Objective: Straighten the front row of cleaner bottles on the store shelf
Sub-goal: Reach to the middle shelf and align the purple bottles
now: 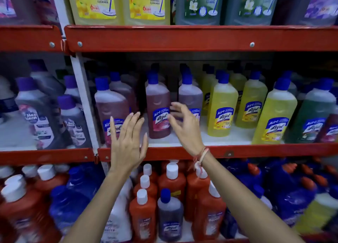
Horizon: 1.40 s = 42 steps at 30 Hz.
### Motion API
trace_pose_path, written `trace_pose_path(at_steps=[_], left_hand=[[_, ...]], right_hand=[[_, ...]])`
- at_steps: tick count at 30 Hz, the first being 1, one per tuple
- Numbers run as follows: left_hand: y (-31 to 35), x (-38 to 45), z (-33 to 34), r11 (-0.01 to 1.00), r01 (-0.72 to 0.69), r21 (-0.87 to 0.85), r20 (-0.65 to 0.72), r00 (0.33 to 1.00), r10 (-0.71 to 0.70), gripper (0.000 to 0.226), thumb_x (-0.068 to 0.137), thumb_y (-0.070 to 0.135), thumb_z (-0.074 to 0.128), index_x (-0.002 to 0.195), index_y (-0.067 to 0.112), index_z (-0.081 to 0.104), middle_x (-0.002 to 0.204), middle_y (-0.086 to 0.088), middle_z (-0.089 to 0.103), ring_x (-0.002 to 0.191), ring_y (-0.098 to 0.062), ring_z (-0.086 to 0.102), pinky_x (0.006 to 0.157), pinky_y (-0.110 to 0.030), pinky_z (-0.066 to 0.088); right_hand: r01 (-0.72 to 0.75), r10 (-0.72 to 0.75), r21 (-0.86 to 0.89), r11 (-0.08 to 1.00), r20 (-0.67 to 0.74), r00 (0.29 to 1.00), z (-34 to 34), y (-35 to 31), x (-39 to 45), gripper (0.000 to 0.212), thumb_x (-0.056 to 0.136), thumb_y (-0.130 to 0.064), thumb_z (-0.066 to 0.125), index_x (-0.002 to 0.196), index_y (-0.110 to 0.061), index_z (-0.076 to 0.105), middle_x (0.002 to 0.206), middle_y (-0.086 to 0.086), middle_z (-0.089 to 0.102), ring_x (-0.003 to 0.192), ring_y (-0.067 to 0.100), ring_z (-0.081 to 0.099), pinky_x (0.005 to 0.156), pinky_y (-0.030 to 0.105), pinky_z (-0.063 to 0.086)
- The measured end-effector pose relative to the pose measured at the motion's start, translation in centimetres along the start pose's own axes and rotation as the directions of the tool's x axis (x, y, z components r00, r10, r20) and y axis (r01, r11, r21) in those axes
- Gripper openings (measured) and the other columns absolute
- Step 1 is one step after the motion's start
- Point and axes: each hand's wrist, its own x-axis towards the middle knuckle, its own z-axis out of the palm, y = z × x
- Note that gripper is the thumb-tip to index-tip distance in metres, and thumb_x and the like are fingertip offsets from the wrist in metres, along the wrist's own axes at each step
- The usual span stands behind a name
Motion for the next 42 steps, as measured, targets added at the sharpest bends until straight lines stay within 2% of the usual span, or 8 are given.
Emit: trace_pose_path(at_steps=[3, 7, 9, 14, 19, 31, 35, 42], left_hand=[[-0.1, -2.0, 1.2, 0.999, 0.042, 0.035, 0.124, 0.991, -0.046, 0.051, 0.094, 0.033, 0.041, 0.138, 0.007, 0.047, 0.15, -0.011, 0.045, 0.142, -0.023, 0.034, 0.116, -0.066, 0.012], [-0.2, -4.4, 2.8, 0.997, 0.025, 0.079, 0.286, 0.957, -0.046, 0.059, 0.096, 0.041, 0.036, 0.147, 0.011, 0.037, 0.158, -0.006, 0.031, 0.147, -0.021, 0.025, 0.116, -0.068, 0.005], [-0.1, -4.7, 3.3, 0.997, 0.023, 0.07, 0.295, 0.955, -0.042, 0.06, 0.097, 0.044, 0.034, 0.148, 0.013, 0.034, 0.159, -0.005, 0.028, 0.147, -0.02, 0.024, 0.116, -0.067, 0.001], [0.1, -4.8, 3.4, 0.997, 0.077, 0.019, 0.292, 0.953, -0.079, 0.062, 0.098, 0.046, 0.03, 0.151, 0.014, 0.027, 0.161, -0.004, 0.024, 0.149, -0.019, 0.02, 0.116, -0.067, 0.0], [0.0, -5.0, 3.6, 0.995, 0.096, -0.011, 0.292, 0.952, -0.089, 0.062, 0.098, 0.047, 0.03, 0.151, 0.015, 0.026, 0.161, -0.003, 0.024, 0.149, -0.018, 0.018, 0.117, -0.066, 0.001], [0.2, -5.1, 3.9, 0.991, 0.134, -0.028, 0.296, 0.947, -0.12, 0.064, 0.097, 0.049, 0.03, 0.152, 0.016, 0.025, 0.161, -0.004, 0.026, 0.149, -0.019, 0.02, 0.117, -0.066, 0.002], [0.3, -5.2, 4.0, 0.989, 0.148, -0.025, 0.304, 0.943, -0.133, 0.065, 0.098, 0.052, 0.025, 0.152, 0.017, 0.025, 0.161, -0.003, 0.026, 0.148, -0.017, 0.02, 0.118, -0.064, 0.002], [0.8, -5.3, 4.0, 0.984, 0.177, -0.037, 0.291, 0.943, -0.159, 0.068, 0.097, 0.055, 0.024, 0.152, 0.015, 0.024, 0.161, -0.003, 0.024, 0.149, -0.017, 0.018, 0.118, -0.062, -0.001]], right_hand=[[-0.148, 0.157, -0.071, 0.987, 0.144, 0.977, 1.9, 1.2, -0.1, 0.069, 0.087, -0.035, 0.062, 0.146, -0.011, 0.035, 0.14, 0.01, 0.053, 0.127, 0.022, 0.054, 0.108, 0.039, 0.044], [-0.305, 0.335, -0.158, 0.939, 0.22, 0.916, 4.0, 2.4, 1.0, 0.089, 0.088, -0.032, 0.065, 0.153, -0.002, 0.012, 0.152, 0.018, 0.035, 0.14, 0.03, 0.037, 0.111, 0.032, 0.03], [-0.36, 0.387, -0.15, 0.921, 0.236, 0.892, 4.6, 2.9, 1.7, 0.088, 0.088, -0.035, 0.064, 0.151, 0.002, 0.014, 0.153, 0.021, 0.035, 0.139, 0.034, 0.039, 0.113, 0.037, 0.033], [-0.478, 0.473, -0.024, 0.878, 0.193, 0.86, 5.1, 3.8, 2.5, 0.067, 0.087, -0.028, 0.068, 0.138, 0.0, 0.035, 0.13, 0.019, 0.06, 0.118, 0.033, 0.06, 0.089, 0.028, 0.044], [-0.502, 0.485, 0.022, 0.865, 0.226, 0.845, 4.8, 3.7, 2.4, 0.072, 0.083, -0.028, 0.072, 0.138, -0.002, 0.032, 0.115, 0.011, 0.063, 0.102, 0.021, 0.062, 0.086, 0.027, 0.046], [-0.527, 0.497, 0.055, 0.848, 0.262, 0.827, 4.5, 3.9, 2.6, 0.072, 0.078, -0.03, 0.077, 0.133, -0.007, 0.038, 0.127, 0.015, 0.063, 0.111, 0.026, 0.064, 0.093, 0.033, 0.052], [-0.464, 0.457, -0.037, 0.885, 0.258, 0.851, 4.2, 3.5, 2.1, 0.066, 0.079, -0.032, 0.076, 0.128, -0.004, 0.041, 0.124, 0.014, 0.065, 0.113, 0.029, 0.064, 0.087, 0.029, 0.05], [-0.352, 0.379, -0.14, 0.925, 0.319, 0.869, 2.4, 3.1, 0.5, 0.065, 0.076, -0.039, 0.077, 0.124, -0.006, 0.047, 0.121, 0.011, 0.068, 0.109, 0.024, 0.066, 0.092, 0.032, 0.052]])
